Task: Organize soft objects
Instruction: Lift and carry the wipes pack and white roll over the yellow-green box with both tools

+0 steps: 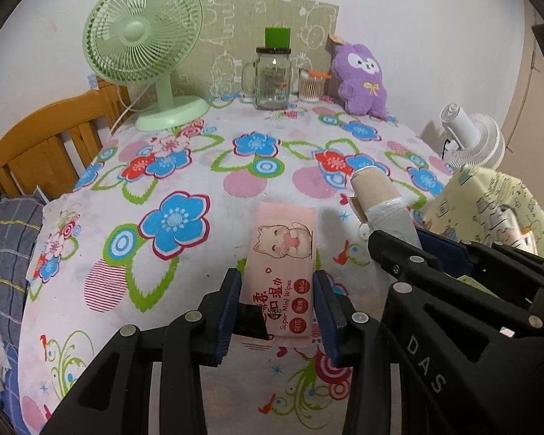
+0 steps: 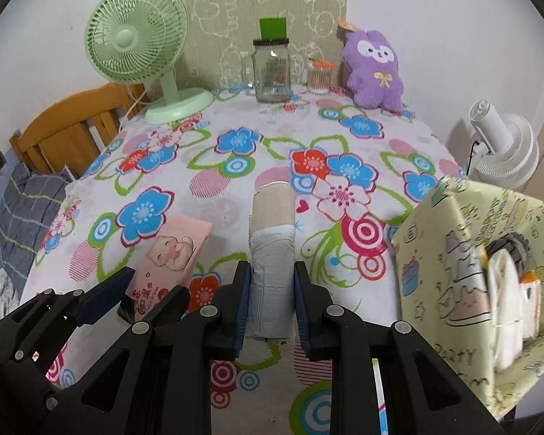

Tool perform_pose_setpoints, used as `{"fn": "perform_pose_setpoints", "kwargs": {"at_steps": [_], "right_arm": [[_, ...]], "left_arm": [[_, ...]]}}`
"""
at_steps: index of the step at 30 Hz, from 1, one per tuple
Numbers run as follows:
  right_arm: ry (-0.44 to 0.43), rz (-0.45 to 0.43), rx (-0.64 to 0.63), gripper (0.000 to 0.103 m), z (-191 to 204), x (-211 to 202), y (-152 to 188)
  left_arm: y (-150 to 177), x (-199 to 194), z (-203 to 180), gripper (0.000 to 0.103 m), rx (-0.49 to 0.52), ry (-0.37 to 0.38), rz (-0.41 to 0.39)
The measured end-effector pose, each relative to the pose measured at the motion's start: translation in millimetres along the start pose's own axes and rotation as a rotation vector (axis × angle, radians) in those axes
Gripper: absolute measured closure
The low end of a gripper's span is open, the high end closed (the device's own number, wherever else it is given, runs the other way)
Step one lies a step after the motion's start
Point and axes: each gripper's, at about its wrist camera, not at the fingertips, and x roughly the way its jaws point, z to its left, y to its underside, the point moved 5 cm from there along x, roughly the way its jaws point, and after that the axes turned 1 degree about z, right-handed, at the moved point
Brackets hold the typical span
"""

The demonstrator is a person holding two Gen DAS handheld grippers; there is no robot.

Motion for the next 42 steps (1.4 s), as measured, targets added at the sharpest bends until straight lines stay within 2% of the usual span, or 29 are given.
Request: {"fn": "perform_pose_setpoints", "kwargs": {"at_steps": [25, 42], "right_arm": [[-0.004, -0.143, -0.021, 0.077, -7, -81, -15], [0.021, -0.215, -0.003, 0.077, -37, -117, -20]], "left_arm": [[-16, -73, -19, 0.063, 0.002, -0.015, -0.131], [-28, -95, -54, 0.062, 0.046, 0.007, -0.195]]}}
